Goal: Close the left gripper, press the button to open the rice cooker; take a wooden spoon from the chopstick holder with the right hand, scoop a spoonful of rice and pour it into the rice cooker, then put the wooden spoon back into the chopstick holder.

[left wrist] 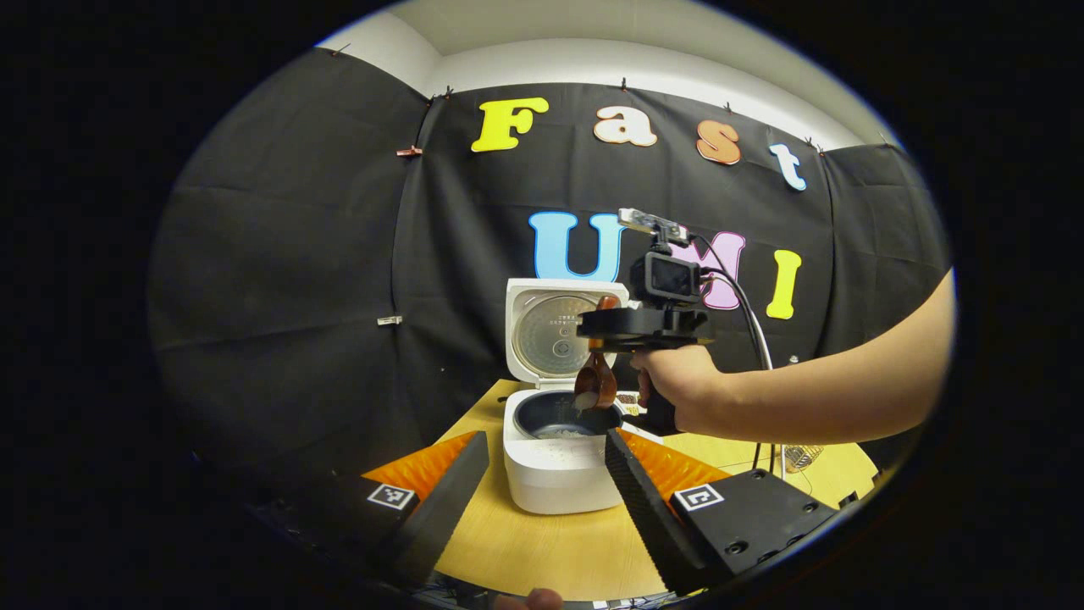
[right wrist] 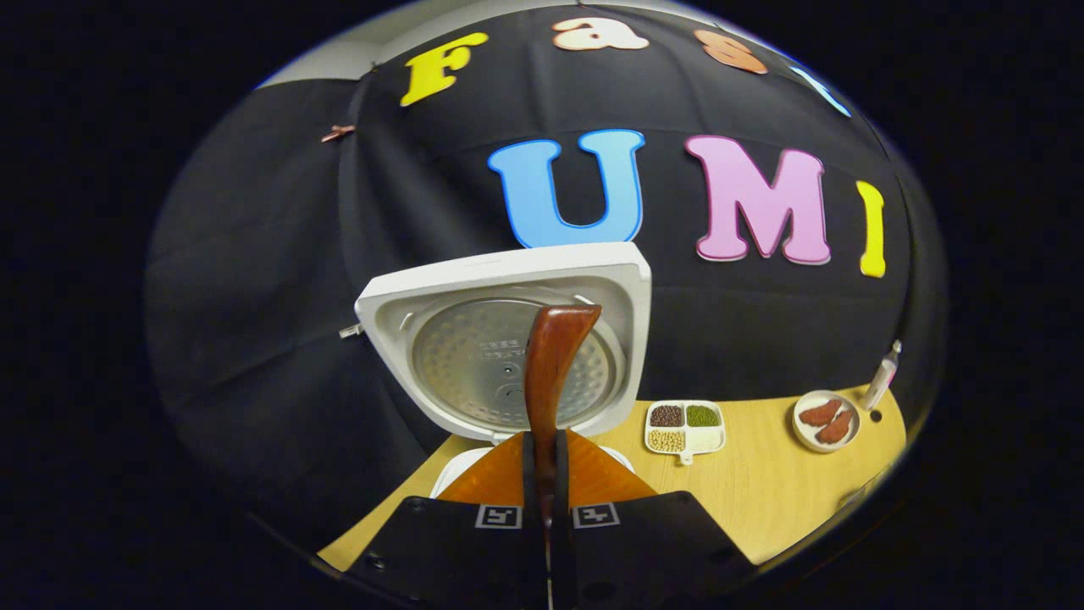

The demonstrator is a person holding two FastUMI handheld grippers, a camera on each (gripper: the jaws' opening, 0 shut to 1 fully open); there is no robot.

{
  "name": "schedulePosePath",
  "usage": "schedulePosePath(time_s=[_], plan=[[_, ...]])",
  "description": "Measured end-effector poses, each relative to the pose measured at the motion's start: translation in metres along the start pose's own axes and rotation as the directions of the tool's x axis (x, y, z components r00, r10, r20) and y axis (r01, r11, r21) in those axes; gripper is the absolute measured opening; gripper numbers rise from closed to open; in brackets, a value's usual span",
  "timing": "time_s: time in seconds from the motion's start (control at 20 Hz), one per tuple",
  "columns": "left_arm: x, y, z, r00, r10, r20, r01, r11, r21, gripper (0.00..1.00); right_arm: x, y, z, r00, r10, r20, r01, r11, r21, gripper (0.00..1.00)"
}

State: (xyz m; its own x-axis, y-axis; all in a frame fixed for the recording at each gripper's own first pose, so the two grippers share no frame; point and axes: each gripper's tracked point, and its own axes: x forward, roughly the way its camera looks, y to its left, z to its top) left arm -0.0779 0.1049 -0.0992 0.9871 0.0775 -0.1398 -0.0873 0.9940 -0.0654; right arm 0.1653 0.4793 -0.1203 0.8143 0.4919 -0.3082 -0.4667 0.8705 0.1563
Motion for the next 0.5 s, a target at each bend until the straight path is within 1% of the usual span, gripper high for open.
schedulePosePath(time_s=[0.1,0.15,0.2,0.25,0.35,0.5], plan=[[-0.001,0.002,-0.003,1.0,0.003,-0.005,-0.003,1.0,-0.01,0.95,0.002,0.009,0.0,1.0,0.023,0.016,-0.021,0.994,-0.109,0.07],[-0.002,0.004,-0.003,1.0,0.007,-0.006,-0.007,1.0,-0.011,0.95,0.001,0.012,-0.002,0.999,0.032,0.019,-0.029,0.987,-0.158,0.11],[-0.003,0.006,-0.004,1.0,0.011,-0.005,-0.011,1.0,-0.012,0.95,0.001,0.016,-0.003,0.999,0.044,0.022,-0.038,0.977,-0.21,0.07],[-0.004,0.008,-0.004,1.0,0.014,-0.004,-0.014,1.0,-0.014,0.95,0.004,0.017,-0.005,0.998,0.053,0.025,-0.045,0.966,-0.253,0.07],[-0.004,0.01,-0.004,1.0,0.021,-0.001,-0.021,1.0,-0.021,0.95,0.003,0.025,-0.008,0.997,0.074,0.027,-0.059,0.934,-0.352,0.07],[-0.004,0.012,-0.006,1.0,0.025,-0.005,-0.025,0.999,-0.028,0.95,0.0,0.036,-0.013,0.993,0.114,0.029,-0.085,0.869,-0.488,0.07]])
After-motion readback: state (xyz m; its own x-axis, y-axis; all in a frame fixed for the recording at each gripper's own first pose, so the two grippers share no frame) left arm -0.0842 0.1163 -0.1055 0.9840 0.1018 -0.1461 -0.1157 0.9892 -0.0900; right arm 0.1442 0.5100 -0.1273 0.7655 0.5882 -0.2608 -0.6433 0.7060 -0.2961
